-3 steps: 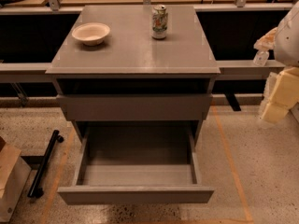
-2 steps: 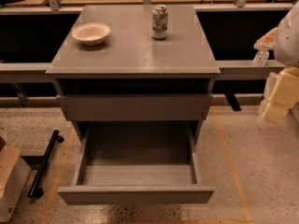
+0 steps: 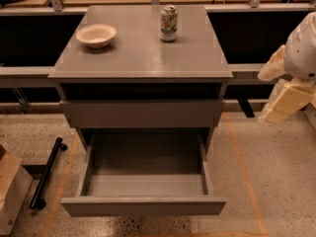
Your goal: Close middle drawer
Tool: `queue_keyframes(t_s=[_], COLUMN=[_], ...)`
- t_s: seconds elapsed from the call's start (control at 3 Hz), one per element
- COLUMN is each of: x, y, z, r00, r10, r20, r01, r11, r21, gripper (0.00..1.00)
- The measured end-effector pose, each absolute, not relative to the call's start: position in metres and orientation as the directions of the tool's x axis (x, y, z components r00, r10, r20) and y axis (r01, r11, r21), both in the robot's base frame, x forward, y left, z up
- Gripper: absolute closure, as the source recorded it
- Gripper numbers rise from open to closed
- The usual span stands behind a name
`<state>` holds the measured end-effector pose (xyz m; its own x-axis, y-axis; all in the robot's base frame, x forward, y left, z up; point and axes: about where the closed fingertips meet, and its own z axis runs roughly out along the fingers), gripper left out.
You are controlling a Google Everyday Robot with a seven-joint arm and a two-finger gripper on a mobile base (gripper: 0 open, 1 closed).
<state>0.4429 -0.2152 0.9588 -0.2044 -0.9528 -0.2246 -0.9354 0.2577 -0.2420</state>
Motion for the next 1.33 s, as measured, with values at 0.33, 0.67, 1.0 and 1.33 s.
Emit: queue_keyframes(t_s=[0.33,0.67,1.0,1.33], x=[0.451,0.460,0.459,0.454], y=[-0.210,-0.202,-0.201,-0.195], z=[0.915,0.852,0.848,0.821], r00=[-0.190,-0.212,-0.213,-0.209], r10=[-0.952,-0.951,-0.951,-0.961], r20=[-0.240,-0.224,-0.222,-0.183], r01=[-0.952,-0.962,-0.963,-0.972], r11=[0.238,0.243,0.243,0.224], r21=[-0.193,-0.122,-0.116,-0.068], gripper=[0.60,0.82,1.00,1.00])
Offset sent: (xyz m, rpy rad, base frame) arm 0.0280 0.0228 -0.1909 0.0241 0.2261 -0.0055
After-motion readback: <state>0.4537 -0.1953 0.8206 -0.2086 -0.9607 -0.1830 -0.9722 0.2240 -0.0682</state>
